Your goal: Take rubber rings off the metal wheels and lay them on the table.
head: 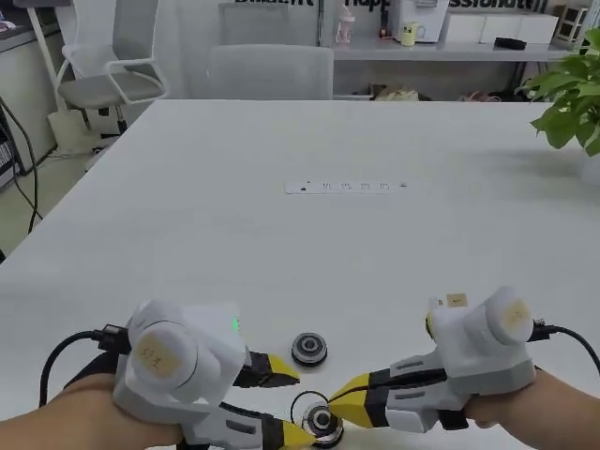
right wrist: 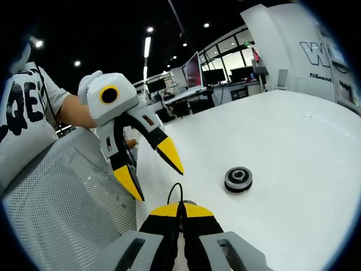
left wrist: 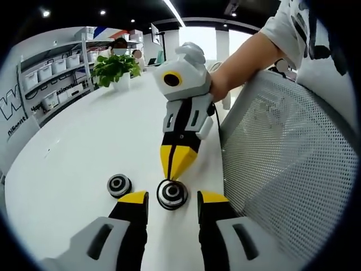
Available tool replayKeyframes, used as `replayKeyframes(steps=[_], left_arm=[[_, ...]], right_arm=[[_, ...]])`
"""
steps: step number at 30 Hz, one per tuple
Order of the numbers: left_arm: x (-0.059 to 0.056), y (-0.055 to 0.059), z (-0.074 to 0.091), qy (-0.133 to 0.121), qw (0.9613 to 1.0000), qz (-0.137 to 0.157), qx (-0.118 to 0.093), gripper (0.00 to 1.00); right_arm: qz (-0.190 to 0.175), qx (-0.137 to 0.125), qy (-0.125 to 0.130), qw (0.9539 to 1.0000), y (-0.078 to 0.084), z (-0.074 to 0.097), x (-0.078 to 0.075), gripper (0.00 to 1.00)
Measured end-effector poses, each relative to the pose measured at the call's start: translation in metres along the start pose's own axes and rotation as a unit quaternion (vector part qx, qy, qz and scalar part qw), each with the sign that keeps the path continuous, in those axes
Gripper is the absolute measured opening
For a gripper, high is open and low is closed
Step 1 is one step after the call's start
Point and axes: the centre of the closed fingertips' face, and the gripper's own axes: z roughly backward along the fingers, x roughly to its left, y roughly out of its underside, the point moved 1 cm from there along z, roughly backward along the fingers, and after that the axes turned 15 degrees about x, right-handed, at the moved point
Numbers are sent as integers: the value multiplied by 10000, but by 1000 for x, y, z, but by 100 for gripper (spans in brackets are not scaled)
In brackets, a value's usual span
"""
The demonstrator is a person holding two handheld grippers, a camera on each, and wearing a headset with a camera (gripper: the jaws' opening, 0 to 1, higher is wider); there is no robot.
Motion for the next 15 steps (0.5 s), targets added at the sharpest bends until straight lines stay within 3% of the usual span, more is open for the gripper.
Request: replayKeyframes(steps=[9, 15], left_arm=[[4, 7, 12, -161, 9997, 156, -72, 43], [5, 11, 19, -197, 9993, 296, -128, 44]], right_arm=[[-23, -75, 25, 10000, -6, 3, -2, 0], [-33, -100, 50, 9999, -9, 6, -4, 0]])
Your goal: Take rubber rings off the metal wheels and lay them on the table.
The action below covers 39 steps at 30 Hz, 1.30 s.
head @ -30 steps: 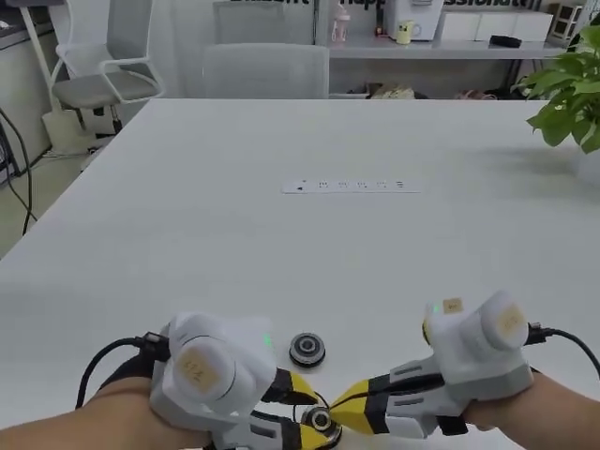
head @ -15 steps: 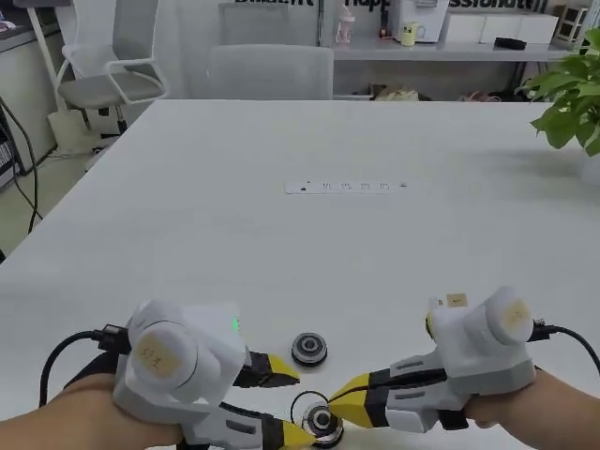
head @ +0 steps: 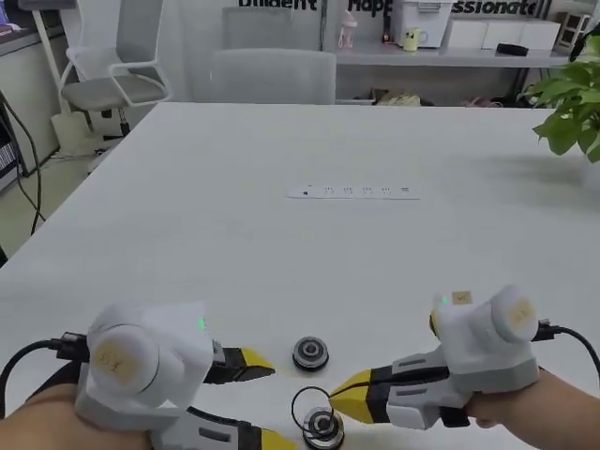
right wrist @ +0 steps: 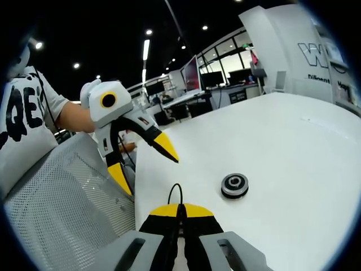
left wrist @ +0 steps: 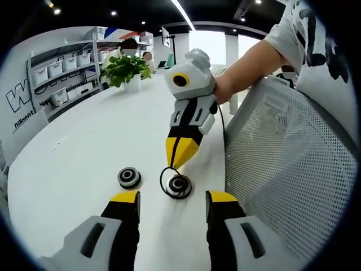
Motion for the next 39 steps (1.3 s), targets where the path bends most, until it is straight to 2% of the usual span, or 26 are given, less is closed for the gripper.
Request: replayKeyframes(steps=[9, 21, 39], left_arm=[[2, 8, 8, -94, 9998, 154, -49, 50], [11, 18, 18, -321, 9990, 289, -98, 55], [13, 28, 21, -412, 9981, 461, -86, 61]], right_arm=[[0, -30, 13, 10000, -9, -2, -4, 0], [133, 15, -63, 9999, -23, -22, 0, 0], [164, 175, 38, 9997, -22, -45, -2, 0]])
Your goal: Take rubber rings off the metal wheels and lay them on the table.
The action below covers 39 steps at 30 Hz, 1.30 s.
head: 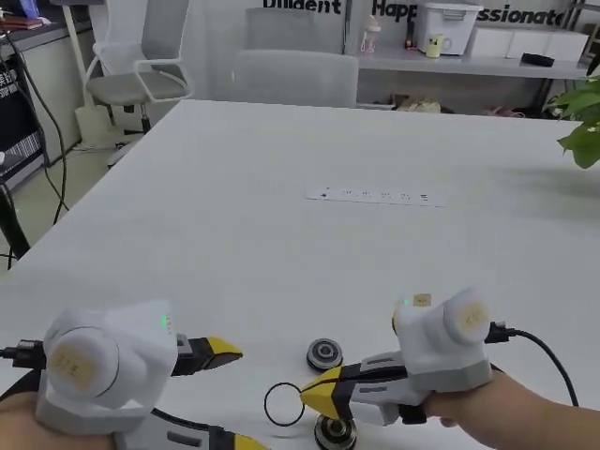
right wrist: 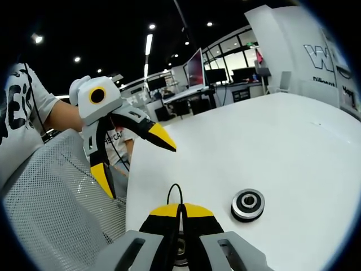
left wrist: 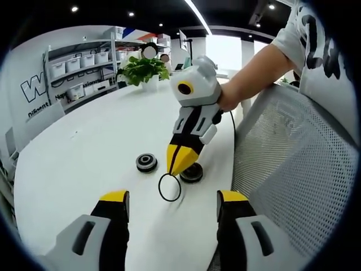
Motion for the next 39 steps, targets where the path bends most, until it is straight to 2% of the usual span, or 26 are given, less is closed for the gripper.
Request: replayKeyframes(steps=[7, 15, 23, 34, 39], left_arm=[[0, 2, 0, 3, 10000, 5, 22, 61], [0, 3, -1, -4, 10000, 3, 37, 62], [-1, 2, -2, 27, 10000, -16, 63, 61], [-2, -6, -7, 158, 9997, -149, 104, 61], [0, -14, -10, 181, 9996, -203, 77, 58]], right_arm=[[116, 94, 220, 9996, 2, -4, -5, 0], [218, 161, 297, 9992, 5, -4, -8, 0], [223, 159, 330, 9991, 6, 0, -10, 5], [183, 75, 367, 9991, 8, 14, -12, 10], [177, 39, 363, 9992, 9, 22, -13, 13]])
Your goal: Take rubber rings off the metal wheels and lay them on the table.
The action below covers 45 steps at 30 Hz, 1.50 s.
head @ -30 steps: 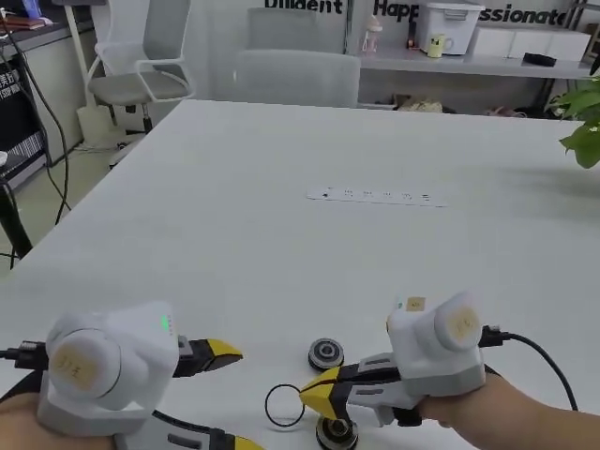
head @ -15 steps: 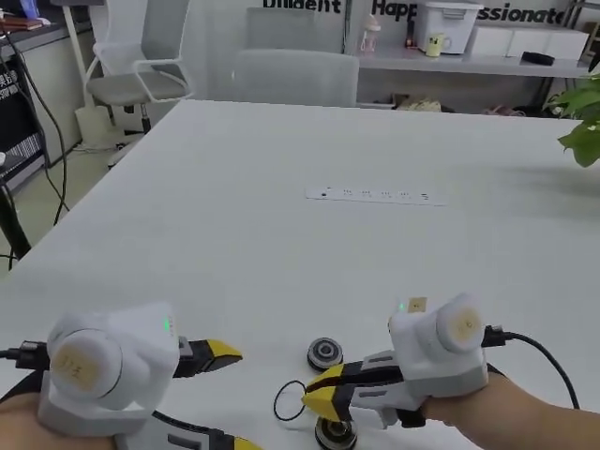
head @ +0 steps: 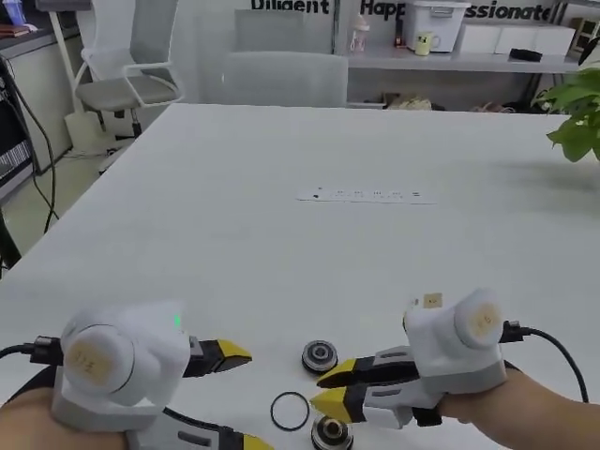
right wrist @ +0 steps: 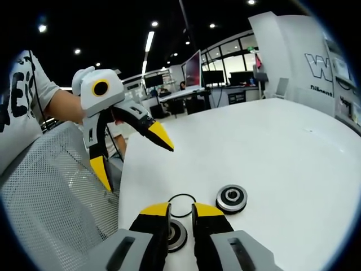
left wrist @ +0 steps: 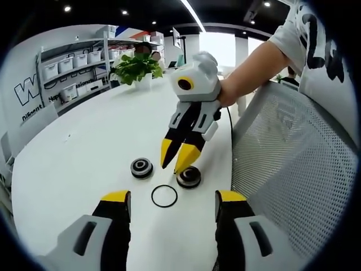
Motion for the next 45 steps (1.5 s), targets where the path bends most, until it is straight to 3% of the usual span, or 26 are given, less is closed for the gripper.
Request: replayKeyframes(steps=[14, 21, 38, 45], left_arm=[[-1, -19, -12, 205, 9997, -140, -59, 49], [-6, -23, -20, 322, 9992, -221, -16, 45], [-21, -27, -42, 671, 9973, -277, 125, 33], [-25, -23, -51, 769, 9961, -344, 273, 30]], right_arm=[[45, -67, -80, 9999, 9, 17, 5, 17], [126, -6, -124, 9998, 16, 20, 9, 19], [372, 314, -143, 9987, 36, 18, 14, 20], [422, 437, -117, 9981, 43, 14, 12, 19]])
